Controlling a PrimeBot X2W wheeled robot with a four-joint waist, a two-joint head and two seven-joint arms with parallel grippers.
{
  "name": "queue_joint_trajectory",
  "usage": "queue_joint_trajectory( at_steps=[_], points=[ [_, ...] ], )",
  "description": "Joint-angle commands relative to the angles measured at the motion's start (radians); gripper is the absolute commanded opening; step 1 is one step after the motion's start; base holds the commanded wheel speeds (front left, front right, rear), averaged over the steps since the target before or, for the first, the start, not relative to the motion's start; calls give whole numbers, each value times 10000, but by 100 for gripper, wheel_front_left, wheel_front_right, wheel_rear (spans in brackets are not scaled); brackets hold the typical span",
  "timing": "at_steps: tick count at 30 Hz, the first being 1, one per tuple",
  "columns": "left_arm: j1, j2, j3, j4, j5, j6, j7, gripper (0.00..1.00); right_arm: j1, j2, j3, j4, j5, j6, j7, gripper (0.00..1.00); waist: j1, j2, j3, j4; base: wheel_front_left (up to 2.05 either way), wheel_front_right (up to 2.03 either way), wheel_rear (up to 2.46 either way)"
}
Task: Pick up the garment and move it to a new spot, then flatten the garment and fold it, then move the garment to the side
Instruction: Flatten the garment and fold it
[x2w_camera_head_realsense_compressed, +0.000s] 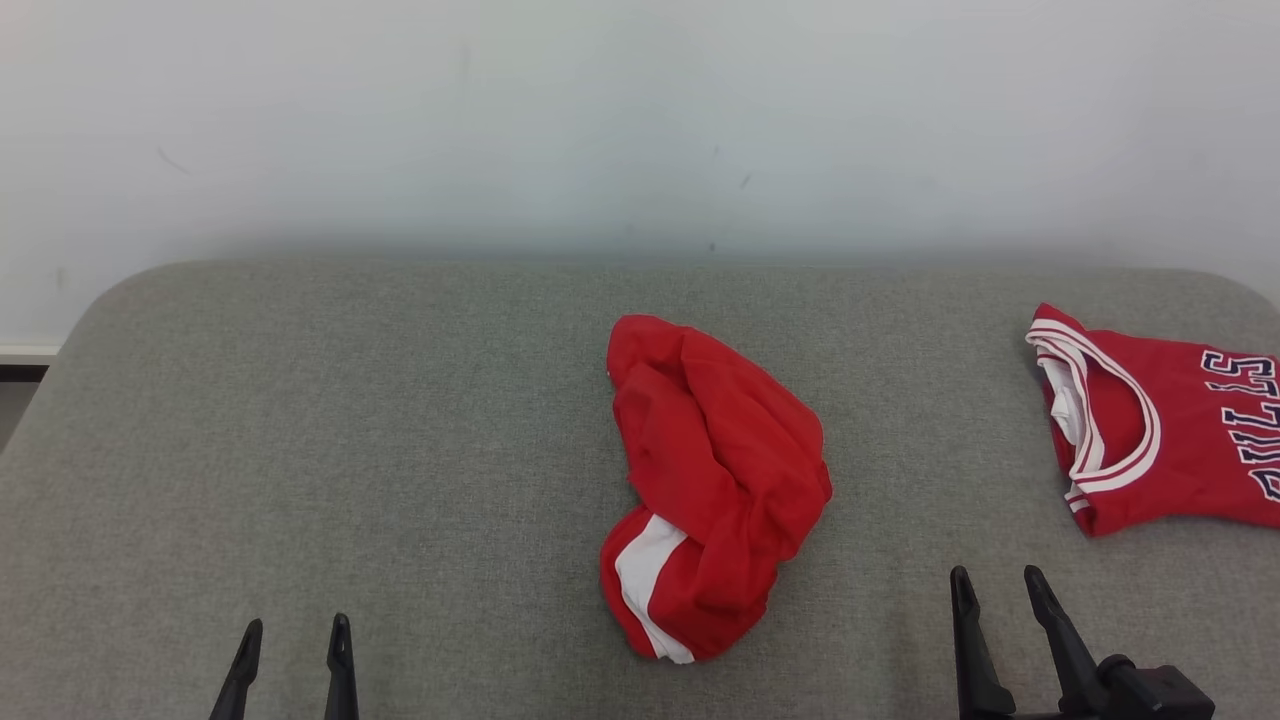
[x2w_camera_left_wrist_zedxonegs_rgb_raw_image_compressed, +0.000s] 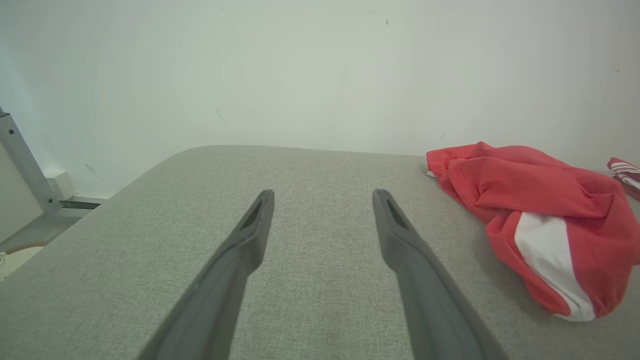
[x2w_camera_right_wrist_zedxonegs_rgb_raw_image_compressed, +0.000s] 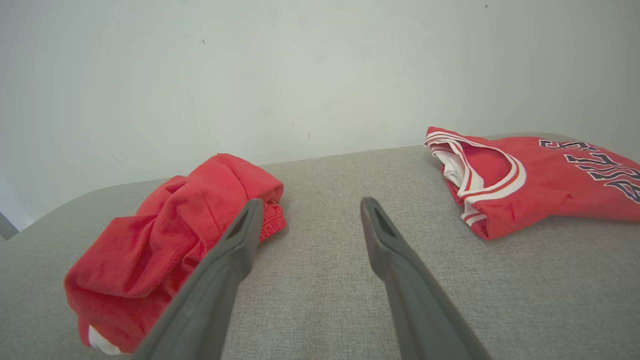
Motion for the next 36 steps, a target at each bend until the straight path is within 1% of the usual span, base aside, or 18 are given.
queue_joint_trajectory(
  at_steps=[1,29,33,36],
  points=[
    [-72,-32,21,-7,12,-9,-37,100,97,-1,23,14,68,-20,-39,100,0,0,-2,-15,0,0,0],
    [-82,-58,76,-27,32,-4,-38,100,105,-1,50,105,76,-20,-39,100,0,0,-6,-65,0,0,0],
    [-71,-58,27,-26,-9,-5,-38,100,171,0,236,307,140,-20,-39,100,0,0,-32,7,0,0,0],
    [-116,-57,-77,-13,-21,-3,-38,100,116,0,585,707,189,-20,-39,100,0,0,-43,182,0,0,0]
  ],
)
